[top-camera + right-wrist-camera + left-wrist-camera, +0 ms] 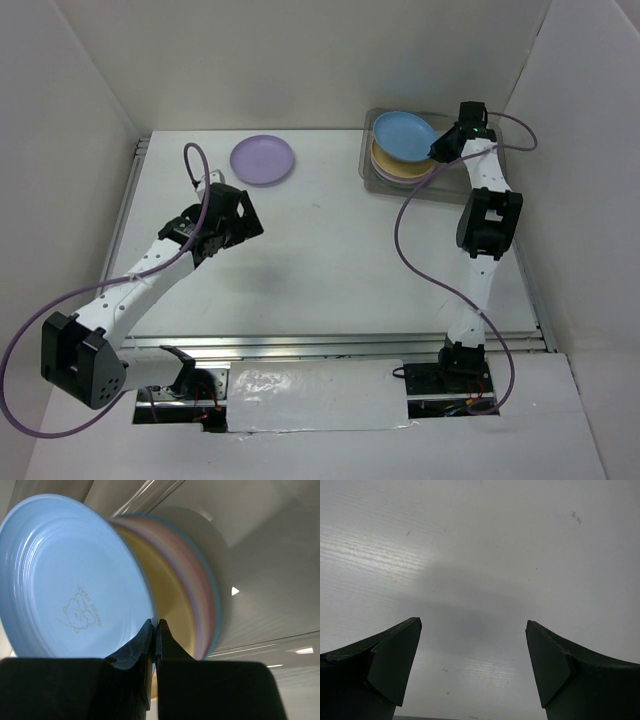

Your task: Place the plates into the plastic bin on the countertop

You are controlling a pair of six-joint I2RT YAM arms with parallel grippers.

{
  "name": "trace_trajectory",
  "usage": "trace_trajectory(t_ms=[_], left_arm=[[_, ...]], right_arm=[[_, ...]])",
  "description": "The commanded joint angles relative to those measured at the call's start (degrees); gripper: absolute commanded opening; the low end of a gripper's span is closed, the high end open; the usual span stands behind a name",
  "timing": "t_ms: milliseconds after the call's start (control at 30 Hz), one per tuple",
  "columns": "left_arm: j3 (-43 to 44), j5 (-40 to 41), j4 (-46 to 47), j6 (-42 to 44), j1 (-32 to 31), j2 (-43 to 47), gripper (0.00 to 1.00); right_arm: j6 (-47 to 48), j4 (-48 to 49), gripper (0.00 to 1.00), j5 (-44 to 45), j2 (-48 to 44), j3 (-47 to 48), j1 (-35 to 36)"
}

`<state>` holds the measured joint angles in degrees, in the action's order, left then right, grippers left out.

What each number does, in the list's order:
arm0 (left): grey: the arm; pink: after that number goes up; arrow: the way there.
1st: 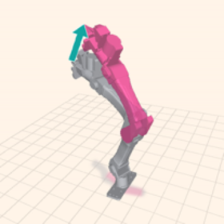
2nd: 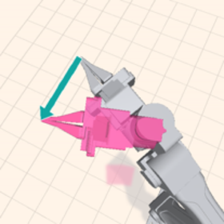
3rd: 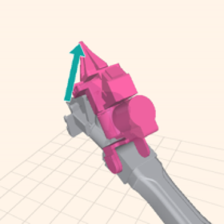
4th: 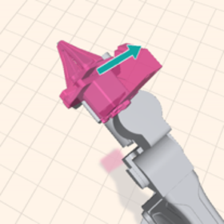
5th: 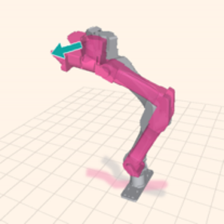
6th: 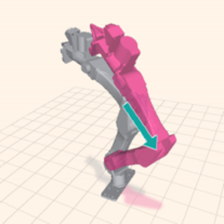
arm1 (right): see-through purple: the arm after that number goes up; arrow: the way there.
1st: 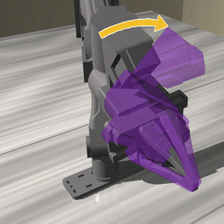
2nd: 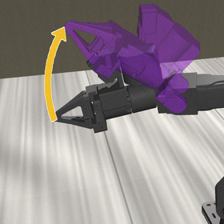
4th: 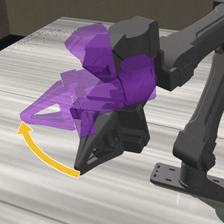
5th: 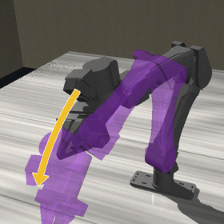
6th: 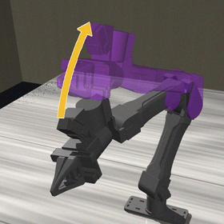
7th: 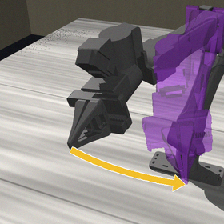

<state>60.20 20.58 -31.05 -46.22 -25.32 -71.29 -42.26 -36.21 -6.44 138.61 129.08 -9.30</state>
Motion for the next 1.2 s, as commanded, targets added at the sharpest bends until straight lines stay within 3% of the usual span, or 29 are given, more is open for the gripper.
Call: trace_trajectory(t_ms=[0,267,367,400,467,500,600,833,900,1033,1067,1167], left_arm=[[0.35,-2.03,3.54,2.01,0.45,-0.34,0.99],[-2.54,-3.88,4.94,2.88,2.12,1.68,0.99],[-2.99,-4.93,5.47,2.97,2.56,1.76,0.99],[-3.08,-5.19,5.73,3.06,2.64,1.68,0.99],[-3.16,-5.72,6.0,2.97,2.65,1.41,0.99],[-3.16,-5.9,6.17,2.97,2.65,1.24,0.99],[-3.16,-6.16,6.7,2.8,2.73,0.27,0.99],[-2.81,-6.17,10.65,1.57,3.96,-2.89,0.99],[-1.94,-7.91,12.93,0.52,8.5,-6.73,0.99],[5.6,-11.09,21.79,-2.99,14.59,-16.16,0.99],[7.28,-11.52,22.78,-4.66,16.08,-24.43,0.99],[14.92,-13.28,27.33,-6.6,18.02,-32.84,0.99]], right_arm=[[0.08,2.37,0.0,0.19,-4.04,0.3,2.09],[0.07,2.99,0.03,5.2,-8.0,-5.06,2.8],[0.51,2.63,0.1,6.08,-9.32,-6.29,2.62],[1.03,3.15,0.25,6.17,-9.75,-6.9,2.53],[1.22,3.6,0.41,8.0,-11.86,-9.01,2.71],[1.48,4.56,0.63,8.63,-12.82,-10.15,2.88],[2.27,5.97,1.0,10.65,-17.04,-12.97,3.58],[4.29,5.88,1.0,10.13,-27.94,-16.56,4.9],[5.08,6.4,1.0,8.82,-31.45,-19.72,5.61],[7.01,12.72,1.0,-0.83,-45.39,-39.7,8.15],[7.19,15.09,1.0,-3.9,-50.4,-46.48,9.03],[6.84,20.27,1.0,-8.67,-58.16,-56.62,12.62]])
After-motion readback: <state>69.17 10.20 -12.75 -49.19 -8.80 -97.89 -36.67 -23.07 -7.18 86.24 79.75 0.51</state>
